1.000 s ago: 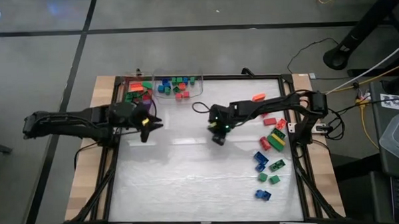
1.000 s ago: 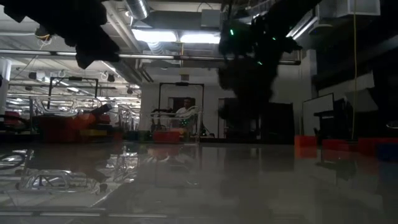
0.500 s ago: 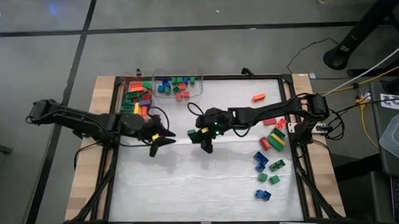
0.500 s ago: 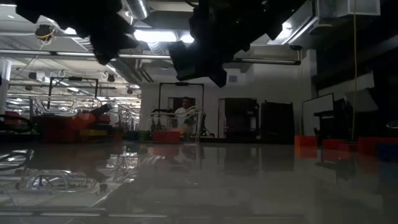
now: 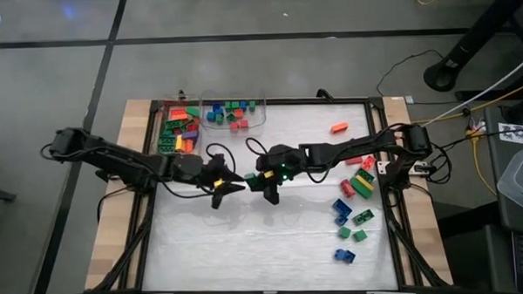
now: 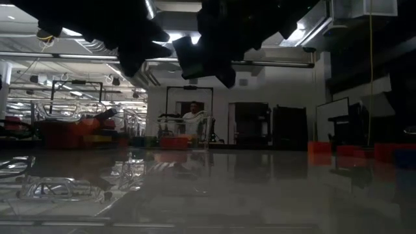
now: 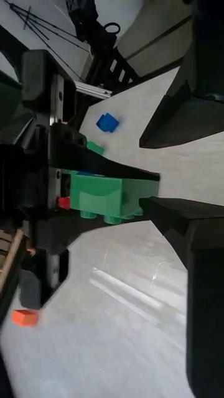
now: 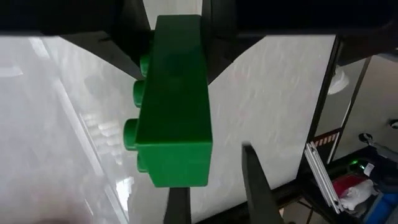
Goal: Sort blocks by size
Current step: Put the large green game piece into the left transparent bin
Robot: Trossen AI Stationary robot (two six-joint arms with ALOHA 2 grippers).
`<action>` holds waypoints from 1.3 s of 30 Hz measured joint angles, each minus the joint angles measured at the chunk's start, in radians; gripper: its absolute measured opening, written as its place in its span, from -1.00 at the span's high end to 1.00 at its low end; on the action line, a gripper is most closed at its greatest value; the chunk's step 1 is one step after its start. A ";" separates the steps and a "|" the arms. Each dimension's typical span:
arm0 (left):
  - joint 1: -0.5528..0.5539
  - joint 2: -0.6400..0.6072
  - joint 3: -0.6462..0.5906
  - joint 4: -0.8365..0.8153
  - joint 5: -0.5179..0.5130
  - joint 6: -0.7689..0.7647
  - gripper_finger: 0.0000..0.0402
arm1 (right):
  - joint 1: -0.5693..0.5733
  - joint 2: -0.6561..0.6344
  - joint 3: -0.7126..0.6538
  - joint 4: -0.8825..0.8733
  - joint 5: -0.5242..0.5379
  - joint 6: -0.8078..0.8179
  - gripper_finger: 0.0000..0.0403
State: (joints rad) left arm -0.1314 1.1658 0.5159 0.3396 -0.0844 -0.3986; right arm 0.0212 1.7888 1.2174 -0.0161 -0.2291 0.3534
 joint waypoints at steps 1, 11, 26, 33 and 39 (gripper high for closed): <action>0.001 0.008 0.000 0.019 0.000 0.020 0.37 | 0.000 0.000 0.000 0.007 0.000 0.000 0.48; 0.002 0.017 0.000 0.019 -0.073 0.026 0.37 | -0.001 0.000 0.000 0.019 0.000 -0.002 0.50; 0.002 0.061 0.000 0.126 -0.119 0.070 0.36 | 0.000 -0.001 -0.002 0.020 -0.001 -0.005 0.49; 0.002 0.062 0.000 0.154 -0.118 0.074 0.36 | 0.000 -0.001 -0.002 0.066 -0.029 -0.022 0.49; 0.002 0.062 0.000 0.181 -0.117 0.095 0.37 | -0.001 -0.001 -0.001 0.126 -0.029 -0.023 0.49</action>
State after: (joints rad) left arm -0.1295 1.2278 0.5159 0.5211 -0.2012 -0.3040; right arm 0.0200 1.7874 1.2159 0.1102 -0.2581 0.3309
